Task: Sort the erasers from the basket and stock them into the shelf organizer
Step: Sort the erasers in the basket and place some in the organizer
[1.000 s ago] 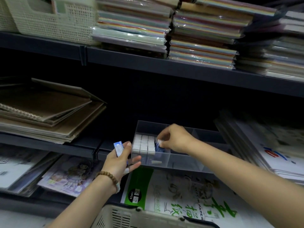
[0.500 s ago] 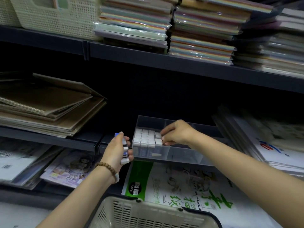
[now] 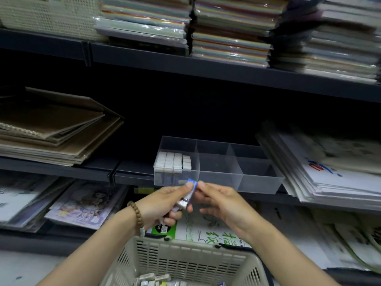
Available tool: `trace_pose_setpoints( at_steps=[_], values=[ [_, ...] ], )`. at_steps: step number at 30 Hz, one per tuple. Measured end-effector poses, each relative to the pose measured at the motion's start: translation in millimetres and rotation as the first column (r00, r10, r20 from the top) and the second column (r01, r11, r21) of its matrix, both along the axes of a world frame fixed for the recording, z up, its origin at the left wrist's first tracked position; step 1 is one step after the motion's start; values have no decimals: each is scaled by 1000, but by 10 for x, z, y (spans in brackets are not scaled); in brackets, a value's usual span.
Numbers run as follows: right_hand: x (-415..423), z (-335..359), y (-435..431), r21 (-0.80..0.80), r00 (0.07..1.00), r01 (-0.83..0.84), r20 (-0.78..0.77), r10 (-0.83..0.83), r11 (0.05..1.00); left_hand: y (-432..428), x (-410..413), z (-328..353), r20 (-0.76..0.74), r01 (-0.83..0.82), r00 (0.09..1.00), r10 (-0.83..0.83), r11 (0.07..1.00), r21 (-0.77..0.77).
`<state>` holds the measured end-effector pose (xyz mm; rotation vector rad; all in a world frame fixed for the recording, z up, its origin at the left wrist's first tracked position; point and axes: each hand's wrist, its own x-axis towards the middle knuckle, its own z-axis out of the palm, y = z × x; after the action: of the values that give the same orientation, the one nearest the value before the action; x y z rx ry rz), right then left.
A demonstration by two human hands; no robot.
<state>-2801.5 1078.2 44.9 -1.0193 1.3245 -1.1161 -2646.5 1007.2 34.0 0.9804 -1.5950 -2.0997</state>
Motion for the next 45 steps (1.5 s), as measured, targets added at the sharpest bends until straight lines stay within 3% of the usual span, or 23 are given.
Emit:
trace_pose_setpoints(
  at_steps=[3,7,9,13,16,18,22,25,29,37,43,45],
  values=[
    [-21,-82,7,20,995,19,94,-21,1000,72,-69,-24,26,11,1000,-12,1000,23],
    [-101,-77,-16,16,946,156,287,-154,988,84,-105,-7,-53,-125,988,142,961,248],
    [-116,-78,15,32,930,179,320,-180,983,66,-76,12,-55,-180,978,201,949,257],
    [-80,-112,99,53,968,171,176,-178,984,56,-11,-11,51,-137,990,132,984,117],
    [-85,-98,99,40,966,170,191,-175,985,48,-9,-58,206,-111,966,155,972,-208],
    [-94,-85,90,31,956,168,238,-171,985,39,-4,-76,222,-122,952,211,927,-356],
    [-82,-99,101,-19,955,194,231,-184,981,17,-3,-79,12,-306,949,314,934,-184],
    [-71,-117,109,-41,958,226,188,-215,973,65,-15,-69,-57,-331,943,327,940,-88],
    [-87,-125,113,-87,979,203,-8,-205,975,117,-55,-47,-91,-323,944,316,943,-75],
    [-45,-120,113,-170,939,257,-187,-287,951,140,-76,-22,-143,-339,937,320,930,-141],
    [-13,-67,40,-36,980,157,132,-151,987,77,-91,48,-279,-402,892,356,906,-130],
    [-59,2,-36,-68,970,155,200,-139,986,24,-67,41,-234,-421,904,359,844,-332]
  ],
)
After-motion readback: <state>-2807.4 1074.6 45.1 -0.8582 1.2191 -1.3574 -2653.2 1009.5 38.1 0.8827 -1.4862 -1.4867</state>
